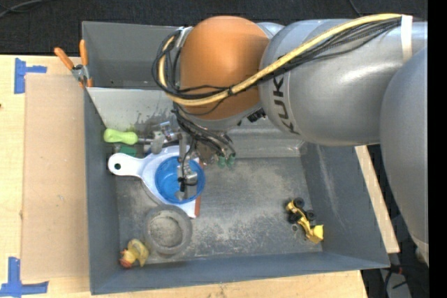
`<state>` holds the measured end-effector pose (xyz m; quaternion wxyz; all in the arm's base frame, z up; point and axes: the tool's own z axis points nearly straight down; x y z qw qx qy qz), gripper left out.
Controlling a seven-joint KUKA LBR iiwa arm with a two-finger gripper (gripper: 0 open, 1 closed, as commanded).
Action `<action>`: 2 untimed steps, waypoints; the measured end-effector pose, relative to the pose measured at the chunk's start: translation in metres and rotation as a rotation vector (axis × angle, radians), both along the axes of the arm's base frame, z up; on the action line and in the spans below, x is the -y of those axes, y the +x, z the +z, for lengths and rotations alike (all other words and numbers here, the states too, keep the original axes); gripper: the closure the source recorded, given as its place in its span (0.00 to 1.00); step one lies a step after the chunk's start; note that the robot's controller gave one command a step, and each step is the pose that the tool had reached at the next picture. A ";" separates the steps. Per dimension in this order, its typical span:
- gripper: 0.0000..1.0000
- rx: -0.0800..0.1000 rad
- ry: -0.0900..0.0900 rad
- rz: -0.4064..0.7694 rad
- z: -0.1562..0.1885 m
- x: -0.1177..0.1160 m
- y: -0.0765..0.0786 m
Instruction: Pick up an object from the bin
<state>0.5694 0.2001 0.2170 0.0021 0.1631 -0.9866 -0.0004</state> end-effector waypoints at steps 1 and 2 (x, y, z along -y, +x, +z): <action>0.00 0.011 0.004 0.233 0.001 0.024 0.009; 0.00 0.011 0.007 0.222 -0.088 0.045 -0.025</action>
Offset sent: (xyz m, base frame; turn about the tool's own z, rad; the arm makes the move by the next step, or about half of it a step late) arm -0.0485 -0.0542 -0.1356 -0.1220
